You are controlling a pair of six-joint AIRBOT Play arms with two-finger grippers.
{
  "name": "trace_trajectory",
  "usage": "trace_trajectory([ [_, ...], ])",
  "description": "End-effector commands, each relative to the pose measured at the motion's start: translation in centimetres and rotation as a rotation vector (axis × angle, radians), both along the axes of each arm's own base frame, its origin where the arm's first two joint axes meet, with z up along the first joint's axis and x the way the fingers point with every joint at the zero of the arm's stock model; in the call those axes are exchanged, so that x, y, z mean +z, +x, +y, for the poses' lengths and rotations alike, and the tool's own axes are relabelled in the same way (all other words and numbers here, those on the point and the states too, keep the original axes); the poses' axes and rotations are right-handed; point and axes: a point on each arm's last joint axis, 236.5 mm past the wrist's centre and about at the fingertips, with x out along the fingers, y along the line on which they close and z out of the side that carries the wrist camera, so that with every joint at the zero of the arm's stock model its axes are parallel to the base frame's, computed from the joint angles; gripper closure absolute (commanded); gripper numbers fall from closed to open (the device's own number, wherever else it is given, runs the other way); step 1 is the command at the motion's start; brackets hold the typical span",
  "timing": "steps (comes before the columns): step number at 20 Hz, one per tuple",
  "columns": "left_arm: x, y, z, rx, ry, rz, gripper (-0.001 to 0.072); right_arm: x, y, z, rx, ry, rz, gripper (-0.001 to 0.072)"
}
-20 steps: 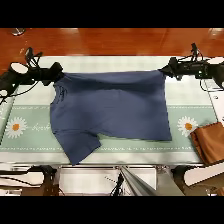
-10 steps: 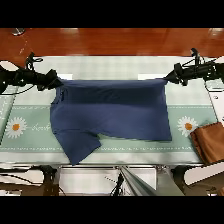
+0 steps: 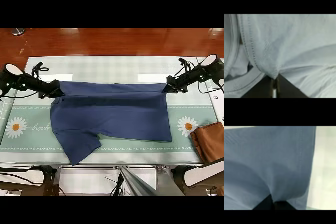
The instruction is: Fold the shirts.
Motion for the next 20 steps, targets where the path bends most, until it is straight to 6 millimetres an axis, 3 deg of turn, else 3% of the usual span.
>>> trace_trajectory([
  [1,0.1,-1.4,-0.5,-0.033,-0.019,0.052,0.0152,-0.4,-0.7,0.6,0.009,-0.009,0.040,0.0219],
  [2,0.4,-2.0,-0.4,-0.054,-0.021,0.070,0.0003,-0.1,-1.1,0.7,0.018,-0.006,0.051,0.0075],
  [4,1.5,-3.3,1.0,-0.083,-0.006,0.112,0.0004,1.3,-1.9,-0.2,0.017,-0.008,0.057,0.0079],
  [8,4.6,-6.2,6.6,-0.016,0.085,0.092,0.0003,6.2,-4.2,-5.9,-0.024,-0.167,-0.011,0.0080],
  [10,4.9,-8.6,8.4,0.061,0.096,0.066,0.0003,7.7,-5.2,-7.1,-0.115,-0.195,-0.108,0.0080],
  [12,3.2,-12.3,8.8,0.142,0.083,0.102,0.0003,7.7,-6.9,-6.2,-0.207,-0.171,-0.195,0.0080],
  [14,0.4,-15.8,8.5,0.286,0.058,0.169,0.0003,6.7,-9.5,-3.8,-0.252,-0.122,-0.239,0.0080],
  [17,-1.6,-17.9,5.8,0.409,-0.038,0.134,0.0003,6.0,-13.2,1.6,-0.247,0.044,-0.278,0.0080],
  [20,-3.2,-19.7,2.9,0.387,-0.112,0.161,0.0004,5.6,-15.5,3.1,-0.247,0.076,-0.280,0.0080],
])
